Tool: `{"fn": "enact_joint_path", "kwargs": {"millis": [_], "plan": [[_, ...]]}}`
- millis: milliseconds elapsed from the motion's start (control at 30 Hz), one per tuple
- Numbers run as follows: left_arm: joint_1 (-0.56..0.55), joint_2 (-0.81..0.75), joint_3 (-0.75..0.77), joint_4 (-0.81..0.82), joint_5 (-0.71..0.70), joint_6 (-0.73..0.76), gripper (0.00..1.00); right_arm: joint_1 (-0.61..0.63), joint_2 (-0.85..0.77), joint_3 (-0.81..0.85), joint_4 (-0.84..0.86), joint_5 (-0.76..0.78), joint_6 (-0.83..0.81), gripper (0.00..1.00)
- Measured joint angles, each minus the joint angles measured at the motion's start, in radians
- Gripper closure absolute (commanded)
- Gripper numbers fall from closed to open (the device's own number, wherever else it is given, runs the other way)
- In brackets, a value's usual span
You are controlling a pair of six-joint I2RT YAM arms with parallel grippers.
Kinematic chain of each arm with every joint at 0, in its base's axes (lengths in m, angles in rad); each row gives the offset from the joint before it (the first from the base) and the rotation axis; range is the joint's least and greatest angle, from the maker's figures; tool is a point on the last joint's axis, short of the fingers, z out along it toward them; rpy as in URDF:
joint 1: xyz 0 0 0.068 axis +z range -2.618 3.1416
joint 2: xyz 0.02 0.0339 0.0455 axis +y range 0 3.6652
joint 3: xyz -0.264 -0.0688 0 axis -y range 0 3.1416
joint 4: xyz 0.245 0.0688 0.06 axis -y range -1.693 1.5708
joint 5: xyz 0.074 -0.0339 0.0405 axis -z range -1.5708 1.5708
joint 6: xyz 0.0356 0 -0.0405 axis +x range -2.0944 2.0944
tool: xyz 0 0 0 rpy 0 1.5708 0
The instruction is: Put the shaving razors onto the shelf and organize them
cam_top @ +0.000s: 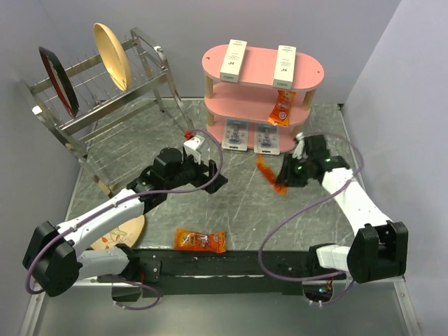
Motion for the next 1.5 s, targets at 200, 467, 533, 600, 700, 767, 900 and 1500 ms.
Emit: {"fn": "enact_joint_path", "kwargs": {"millis": [200, 467, 533, 600, 700, 767, 900, 1500], "plan": [[-0.03, 0.075, -0.102, 0.104, 0.019, -0.251, 0.01, 0.124, 0.008, -0.063, 0.082, -0.025, 0.315, 0.29], [-0.074, 0.303, -0.183, 0.304, 0.051, -0.533, 0.16, -0.093, -0.103, -0.047, 0.095, -0.032, 0.306, 0.3], [-0.106, 0.372, -0.155, 0.327, 0.06, -0.578, 0.22, -0.169, -0.154, -0.064, 0.101, -0.033, 0.293, 0.3], [-0.124, 0.431, -0.137, 0.359, 0.077, -0.621, 0.25, -0.228, -0.19, -0.095, 0.1, -0.035, 0.289, 0.3], [-0.122, 0.469, -0.146, 0.388, 0.091, -0.676, 0.26, -0.267, -0.2, -0.131, 0.09, -0.046, 0.288, 0.31], [-0.113, 0.468, -0.177, 0.427, 0.09, -0.717, 0.26, -0.281, -0.193, -0.139, 0.08, -0.057, 0.285, 0.31], [-0.107, 0.475, -0.217, 0.49, 0.097, -0.768, 0.29, -0.303, -0.182, -0.139, 0.081, -0.072, 0.282, 0.31], [-0.125, 0.737, -0.074, 0.679, 0.286, -0.826, 0.59, -0.332, -0.107, -0.095, 0.098, -0.074, 0.266, 0.31]]}}
